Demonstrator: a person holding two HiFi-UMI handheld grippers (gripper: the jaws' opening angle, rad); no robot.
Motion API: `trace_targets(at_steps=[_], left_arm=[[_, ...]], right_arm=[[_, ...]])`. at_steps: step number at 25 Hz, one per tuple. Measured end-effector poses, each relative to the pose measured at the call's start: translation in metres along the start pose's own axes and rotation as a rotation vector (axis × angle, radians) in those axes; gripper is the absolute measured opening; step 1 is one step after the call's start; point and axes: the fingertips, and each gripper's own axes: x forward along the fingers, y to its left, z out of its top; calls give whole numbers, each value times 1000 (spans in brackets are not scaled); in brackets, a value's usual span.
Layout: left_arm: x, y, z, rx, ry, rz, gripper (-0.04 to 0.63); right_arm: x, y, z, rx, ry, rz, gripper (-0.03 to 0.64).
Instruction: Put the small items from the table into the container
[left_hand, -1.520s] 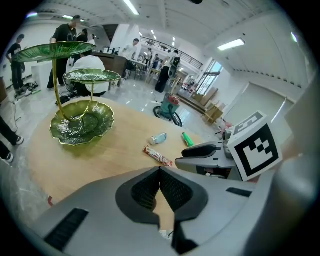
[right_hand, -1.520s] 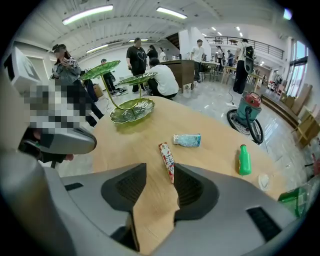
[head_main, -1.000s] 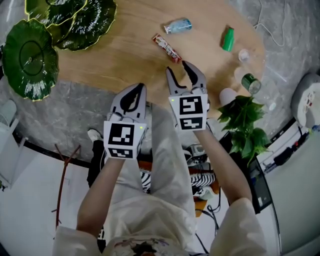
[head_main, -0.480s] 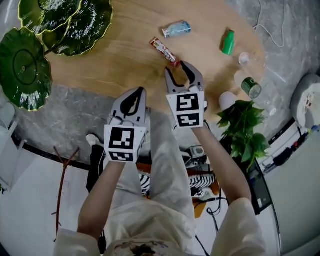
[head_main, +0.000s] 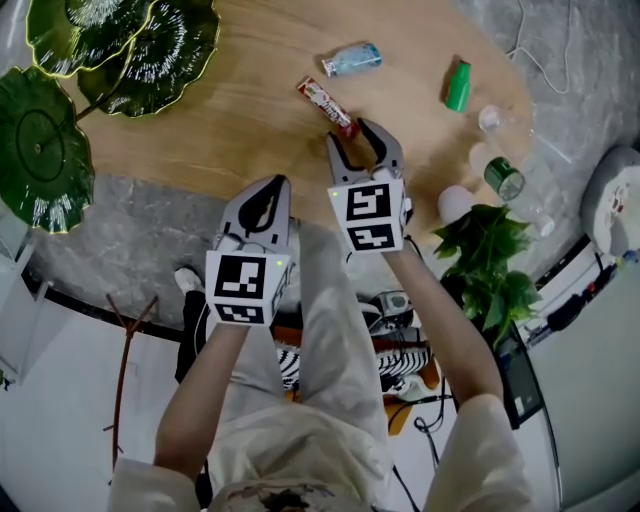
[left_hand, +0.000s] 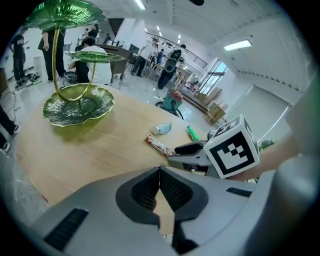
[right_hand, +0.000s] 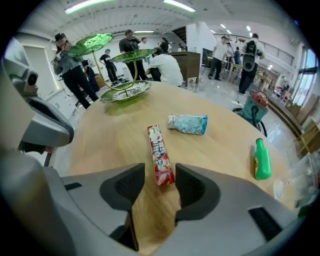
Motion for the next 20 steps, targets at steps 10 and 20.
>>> trace_targets(at_steps=[10, 20], left_arm=[[2, -6, -5, 4, 5, -7, 8], [-6, -4, -5, 5, 0, 0, 8]], right_arm=[[4, -5, -12, -30, 59, -52, 123], [-1, 0, -10, -36, 55, -38, 110]])
